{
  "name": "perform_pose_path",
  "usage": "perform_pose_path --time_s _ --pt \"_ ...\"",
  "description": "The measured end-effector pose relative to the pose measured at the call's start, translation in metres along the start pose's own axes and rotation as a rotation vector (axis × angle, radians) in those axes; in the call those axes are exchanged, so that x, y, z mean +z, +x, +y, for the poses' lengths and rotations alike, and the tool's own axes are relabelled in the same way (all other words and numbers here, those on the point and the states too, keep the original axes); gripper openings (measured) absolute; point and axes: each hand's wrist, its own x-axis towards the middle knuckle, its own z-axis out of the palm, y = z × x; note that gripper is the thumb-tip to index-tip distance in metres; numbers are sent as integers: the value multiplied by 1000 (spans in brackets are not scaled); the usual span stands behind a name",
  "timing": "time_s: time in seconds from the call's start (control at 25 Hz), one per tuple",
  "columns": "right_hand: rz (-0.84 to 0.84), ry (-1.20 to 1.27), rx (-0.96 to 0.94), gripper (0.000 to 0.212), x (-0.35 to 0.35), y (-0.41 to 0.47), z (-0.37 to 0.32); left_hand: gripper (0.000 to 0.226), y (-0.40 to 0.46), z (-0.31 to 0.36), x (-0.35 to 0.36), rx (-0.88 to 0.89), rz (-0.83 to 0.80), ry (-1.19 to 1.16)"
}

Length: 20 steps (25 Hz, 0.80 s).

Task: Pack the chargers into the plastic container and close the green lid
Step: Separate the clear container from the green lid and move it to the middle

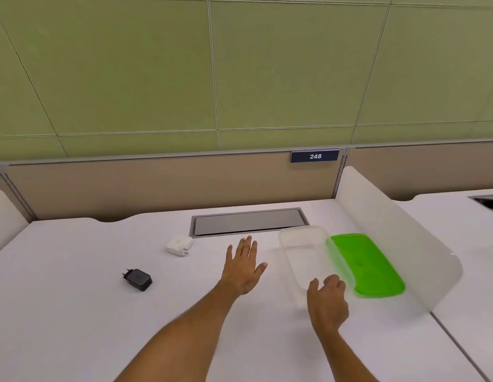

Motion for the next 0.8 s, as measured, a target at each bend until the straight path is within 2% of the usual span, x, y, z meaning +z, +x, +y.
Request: perform_pose_path --time_s 0.16,0.36,0.6,0.8 --pt "80 235 265 46 -3 8 0 67 1 -1 5 -23 -7 29" --pt "22 331 423 70 4 14 3 68 6 -8 8 -51 -10 3" --pt "-34 333 506 53 12 26 -4 68 7 -21 9 -104 -3 -24" --pt "-41 255 453 59 13 36 -15 69 13 -33 -3 -183 32 -128"
